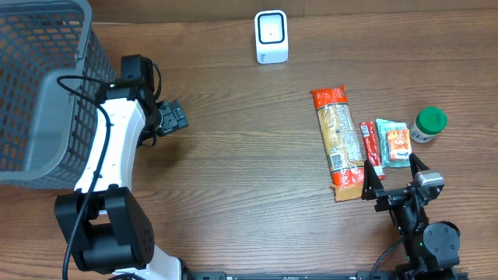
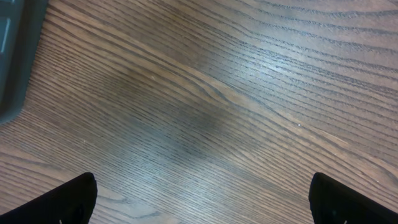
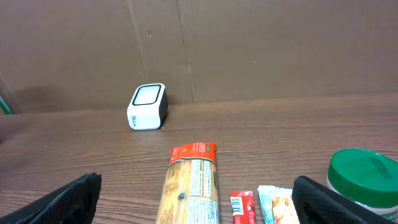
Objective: Scan the item barcode
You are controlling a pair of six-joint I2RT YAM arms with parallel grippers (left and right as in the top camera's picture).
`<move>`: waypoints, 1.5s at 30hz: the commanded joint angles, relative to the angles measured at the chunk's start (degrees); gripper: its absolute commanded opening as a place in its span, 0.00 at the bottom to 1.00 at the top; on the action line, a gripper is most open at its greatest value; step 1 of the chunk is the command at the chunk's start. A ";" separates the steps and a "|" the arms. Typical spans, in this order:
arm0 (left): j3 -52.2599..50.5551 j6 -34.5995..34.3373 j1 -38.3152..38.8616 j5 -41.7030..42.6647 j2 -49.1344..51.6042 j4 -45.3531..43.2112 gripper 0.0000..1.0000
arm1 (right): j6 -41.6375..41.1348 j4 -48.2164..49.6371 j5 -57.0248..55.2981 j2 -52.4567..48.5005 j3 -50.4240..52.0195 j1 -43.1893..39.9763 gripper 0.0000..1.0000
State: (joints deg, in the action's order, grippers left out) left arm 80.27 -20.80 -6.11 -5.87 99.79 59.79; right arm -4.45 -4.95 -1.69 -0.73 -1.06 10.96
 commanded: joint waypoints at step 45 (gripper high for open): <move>0.46 0.68 0.13 -0.50 -44.13 -0.04 1.00 | 0.39 0.28 0.13 0.57 0.61 -0.15 1.00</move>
State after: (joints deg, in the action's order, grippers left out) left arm 80.36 -20.80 -6.11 -5.87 59.44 59.64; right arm -4.43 -4.93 -1.74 -0.73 -1.06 10.96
